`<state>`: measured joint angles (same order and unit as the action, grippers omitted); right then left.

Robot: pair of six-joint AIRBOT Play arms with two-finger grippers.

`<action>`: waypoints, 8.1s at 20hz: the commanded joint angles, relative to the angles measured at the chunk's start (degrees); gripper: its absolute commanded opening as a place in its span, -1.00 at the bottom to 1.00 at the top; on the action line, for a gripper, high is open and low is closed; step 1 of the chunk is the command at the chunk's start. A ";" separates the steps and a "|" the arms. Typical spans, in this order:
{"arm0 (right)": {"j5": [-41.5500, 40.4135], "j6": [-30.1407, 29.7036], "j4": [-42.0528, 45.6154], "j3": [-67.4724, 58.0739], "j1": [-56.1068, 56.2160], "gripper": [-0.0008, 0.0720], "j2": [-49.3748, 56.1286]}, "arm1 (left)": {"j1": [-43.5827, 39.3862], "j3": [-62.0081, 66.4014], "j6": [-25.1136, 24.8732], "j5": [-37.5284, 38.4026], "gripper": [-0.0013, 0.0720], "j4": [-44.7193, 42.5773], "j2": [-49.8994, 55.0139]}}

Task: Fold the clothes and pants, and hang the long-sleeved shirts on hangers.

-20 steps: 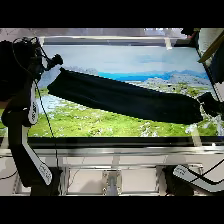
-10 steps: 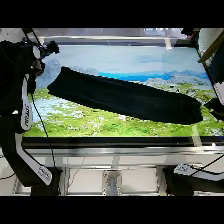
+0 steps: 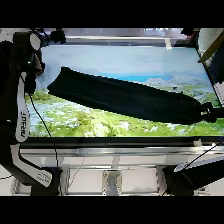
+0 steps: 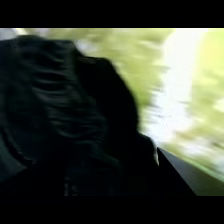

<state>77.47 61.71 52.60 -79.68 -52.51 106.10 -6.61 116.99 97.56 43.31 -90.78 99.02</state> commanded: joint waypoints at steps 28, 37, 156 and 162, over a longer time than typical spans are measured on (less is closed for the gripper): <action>4.33 17.66 -2.21 -11.41 36.81 -0.81 -26.80 | -42.84 -0.09 -17.31 1.36 -0.93 17.20 22.47; -5.75 26.95 -0.22 -11.41 55.93 -0.81 -19.61 | -33.07 -0.11 -15.10 16.74 -0.92 12.07 18.47; -4.94 14.01 -9.77 -8.70 28.09 -0.81 -8.85 | -5.11 -11.43 -18.27 34.32 -0.92 18.88 -17.53; 1.49 16.87 10.54 -5.14 0.52 -0.81 -20.04 | -5.07 -11.43 -18.27 34.32 -0.92 18.86 -17.51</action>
<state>75.81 76.69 52.18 -86.43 -39.88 90.96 -11.75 105.58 79.29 77.62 -71.90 81.54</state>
